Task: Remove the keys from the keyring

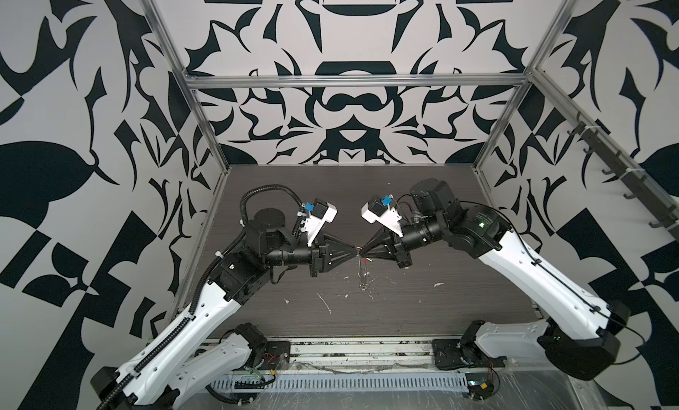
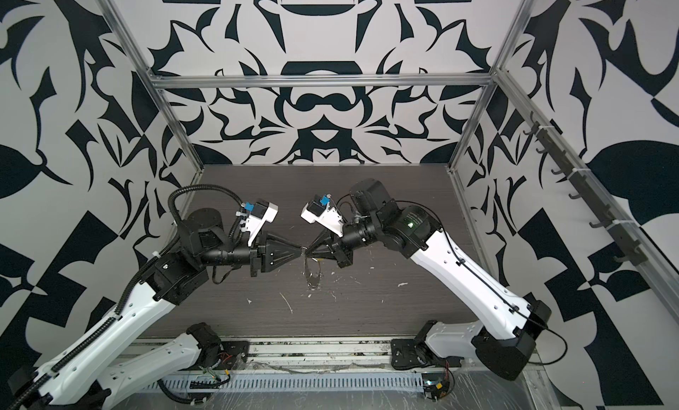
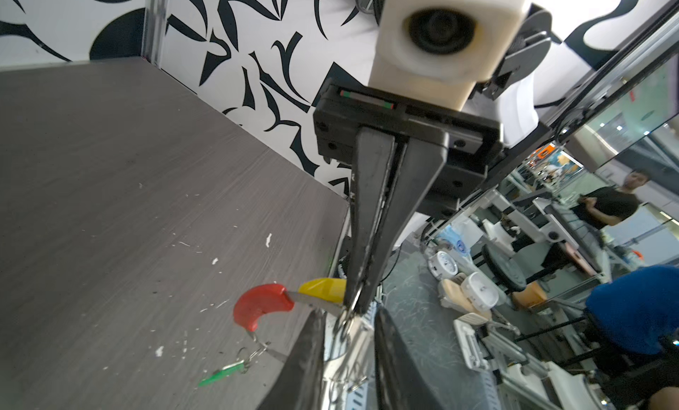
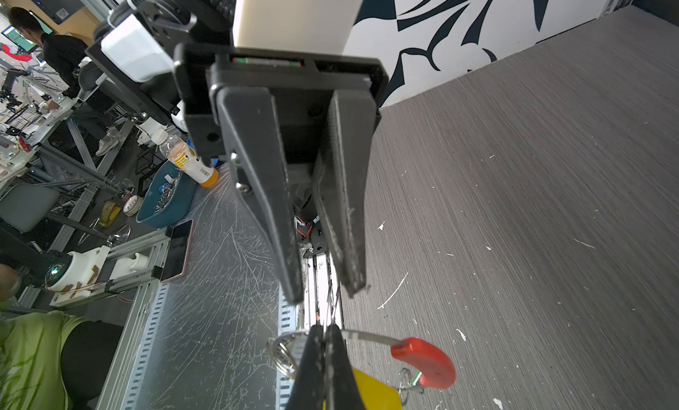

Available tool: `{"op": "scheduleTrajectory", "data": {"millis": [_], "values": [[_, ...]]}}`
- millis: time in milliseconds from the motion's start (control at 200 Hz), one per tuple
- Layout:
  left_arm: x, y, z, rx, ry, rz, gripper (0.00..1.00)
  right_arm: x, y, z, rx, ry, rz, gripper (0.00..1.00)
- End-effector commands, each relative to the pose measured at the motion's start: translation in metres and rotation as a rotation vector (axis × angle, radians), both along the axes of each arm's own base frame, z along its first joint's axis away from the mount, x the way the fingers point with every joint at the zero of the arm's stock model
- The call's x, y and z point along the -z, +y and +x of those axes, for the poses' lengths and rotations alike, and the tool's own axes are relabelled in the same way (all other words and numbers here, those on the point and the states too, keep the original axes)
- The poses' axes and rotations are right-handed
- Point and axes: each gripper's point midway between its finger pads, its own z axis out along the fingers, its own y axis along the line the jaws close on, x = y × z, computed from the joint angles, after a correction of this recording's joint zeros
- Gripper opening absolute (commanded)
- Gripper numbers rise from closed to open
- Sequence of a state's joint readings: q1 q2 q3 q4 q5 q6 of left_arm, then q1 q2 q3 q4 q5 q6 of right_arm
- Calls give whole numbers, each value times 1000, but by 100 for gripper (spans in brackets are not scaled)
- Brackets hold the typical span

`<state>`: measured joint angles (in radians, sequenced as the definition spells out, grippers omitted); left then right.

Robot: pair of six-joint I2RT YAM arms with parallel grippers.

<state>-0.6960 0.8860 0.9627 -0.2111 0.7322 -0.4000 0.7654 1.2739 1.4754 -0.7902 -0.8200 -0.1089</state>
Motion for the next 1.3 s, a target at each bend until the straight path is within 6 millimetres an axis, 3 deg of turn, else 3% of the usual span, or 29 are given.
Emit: {"op": "scheduleTrajectory", "data": {"millis": [0, 95, 370, 575, 750, 850, 1040, 1295], "values": [[-12, -2, -6, 40, -15, -26, 25, -22, 1, -4, -26, -40, 55, 0], [-12, -3, -5, 48, -6, -29, 24, -22, 1, -3, -28, -37, 54, 0], [-14, -4, -3, 42, -10, -37, 0, -21, 3, -1, -21, -34, 54, 0], [-26, 0, 2, -16, -86, -117, 0, -25, 6, 2, -6, -34, 90, 0], [-32, 5, 6, -70, -135, -170, 0, -29, 6, 3, 10, -55, 134, 30], [-35, 8, 8, -94, -149, -188, 0, -29, 5, 5, 32, -71, 156, 38], [-45, 12, 9, -126, -177, -234, 0, -29, 3, 12, 96, -111, 193, 39], [-50, 13, 10, -128, -177, -275, 0, -26, 7, 20, 131, -108, 225, 33]]}}
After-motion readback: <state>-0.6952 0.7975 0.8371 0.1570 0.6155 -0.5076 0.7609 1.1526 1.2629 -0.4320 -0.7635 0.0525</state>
